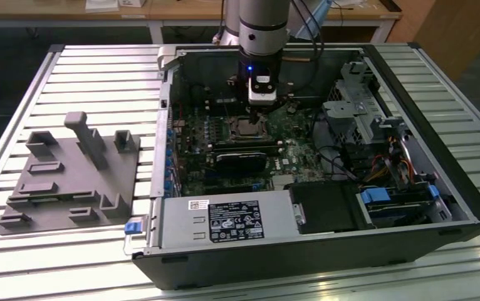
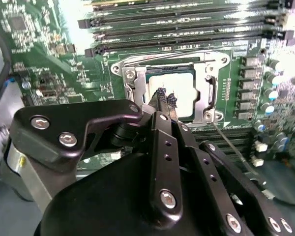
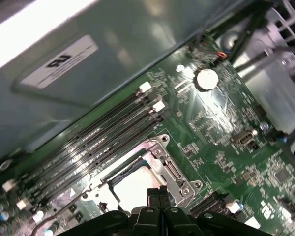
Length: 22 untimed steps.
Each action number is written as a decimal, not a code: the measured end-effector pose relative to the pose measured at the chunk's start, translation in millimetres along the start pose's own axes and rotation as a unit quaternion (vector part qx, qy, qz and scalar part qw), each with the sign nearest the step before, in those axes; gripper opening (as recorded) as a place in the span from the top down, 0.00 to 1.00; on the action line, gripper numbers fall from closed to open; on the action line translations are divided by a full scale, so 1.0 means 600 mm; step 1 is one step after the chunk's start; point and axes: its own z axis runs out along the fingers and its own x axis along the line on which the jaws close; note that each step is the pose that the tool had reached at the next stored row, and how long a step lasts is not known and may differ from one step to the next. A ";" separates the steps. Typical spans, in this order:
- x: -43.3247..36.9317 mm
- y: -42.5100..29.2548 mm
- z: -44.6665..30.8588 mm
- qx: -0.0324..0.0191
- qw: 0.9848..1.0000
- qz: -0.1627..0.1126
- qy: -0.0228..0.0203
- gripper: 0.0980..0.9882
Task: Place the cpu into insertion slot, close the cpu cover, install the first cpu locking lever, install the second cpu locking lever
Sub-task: 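Close the cpu cover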
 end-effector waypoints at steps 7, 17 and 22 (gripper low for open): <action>0.000 0.000 0.000 -0.002 0.998 -0.063 0.000 0.99; 0.000 0.000 0.001 -0.005 0.988 -0.154 0.001 0.99; 0.000 0.000 0.002 -0.006 0.980 -0.199 0.001 0.99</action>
